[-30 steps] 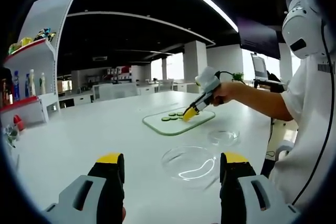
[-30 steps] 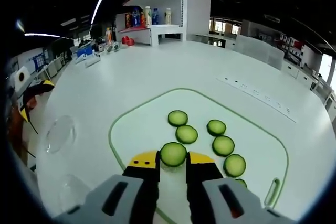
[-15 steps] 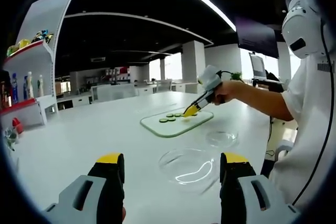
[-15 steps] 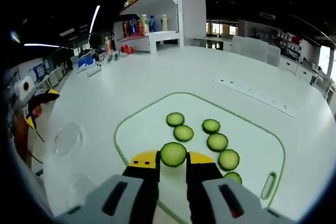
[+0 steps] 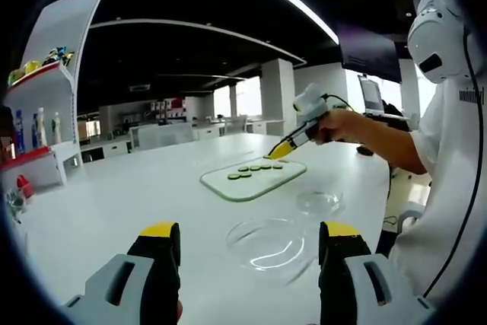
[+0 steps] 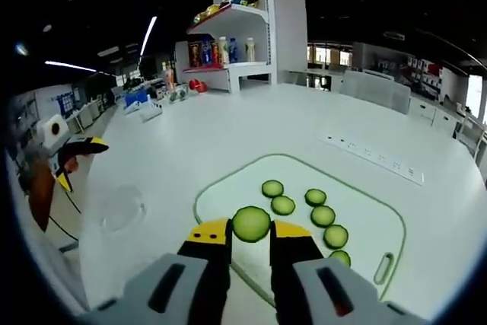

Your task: Open the petri dish lid, add cucumber slices into the petri dish, and close the lid

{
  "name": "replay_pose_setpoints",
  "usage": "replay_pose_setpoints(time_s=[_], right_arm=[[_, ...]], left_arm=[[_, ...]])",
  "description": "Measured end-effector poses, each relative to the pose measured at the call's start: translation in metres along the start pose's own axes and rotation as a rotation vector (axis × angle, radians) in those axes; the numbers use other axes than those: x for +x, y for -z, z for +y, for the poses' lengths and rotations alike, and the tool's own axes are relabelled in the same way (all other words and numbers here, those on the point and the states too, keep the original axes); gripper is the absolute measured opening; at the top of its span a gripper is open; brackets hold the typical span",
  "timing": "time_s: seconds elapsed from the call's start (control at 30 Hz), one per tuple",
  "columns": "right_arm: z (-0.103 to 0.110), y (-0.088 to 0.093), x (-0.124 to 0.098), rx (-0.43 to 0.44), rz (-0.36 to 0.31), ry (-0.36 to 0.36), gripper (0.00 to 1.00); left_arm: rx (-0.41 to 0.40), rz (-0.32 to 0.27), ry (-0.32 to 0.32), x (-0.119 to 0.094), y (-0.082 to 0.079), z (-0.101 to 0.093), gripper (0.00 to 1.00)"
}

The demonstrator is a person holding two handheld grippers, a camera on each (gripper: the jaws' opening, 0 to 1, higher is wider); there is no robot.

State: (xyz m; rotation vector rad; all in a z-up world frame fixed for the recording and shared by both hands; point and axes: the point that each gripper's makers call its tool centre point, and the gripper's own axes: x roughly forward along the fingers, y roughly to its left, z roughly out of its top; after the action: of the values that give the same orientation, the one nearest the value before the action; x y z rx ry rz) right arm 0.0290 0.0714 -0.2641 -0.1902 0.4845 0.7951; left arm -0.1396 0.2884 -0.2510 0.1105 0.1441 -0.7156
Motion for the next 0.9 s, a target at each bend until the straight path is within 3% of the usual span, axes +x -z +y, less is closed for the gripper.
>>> replay_pose_setpoints(time_s=[0.3,0.9], right_arm=[[0.021,-0.005,-0.021,-0.03,-0.033,-0.03,0.19],[0.077,0.004,-0.051,-0.106,-0.057,-0.119,0.19]], left_arm=[[0.004,0.005,0.005,-0.001,0.0,-0.004,0.74],[0.034,0.026,0.034,0.008,-0.01,-0.013,0.74]])
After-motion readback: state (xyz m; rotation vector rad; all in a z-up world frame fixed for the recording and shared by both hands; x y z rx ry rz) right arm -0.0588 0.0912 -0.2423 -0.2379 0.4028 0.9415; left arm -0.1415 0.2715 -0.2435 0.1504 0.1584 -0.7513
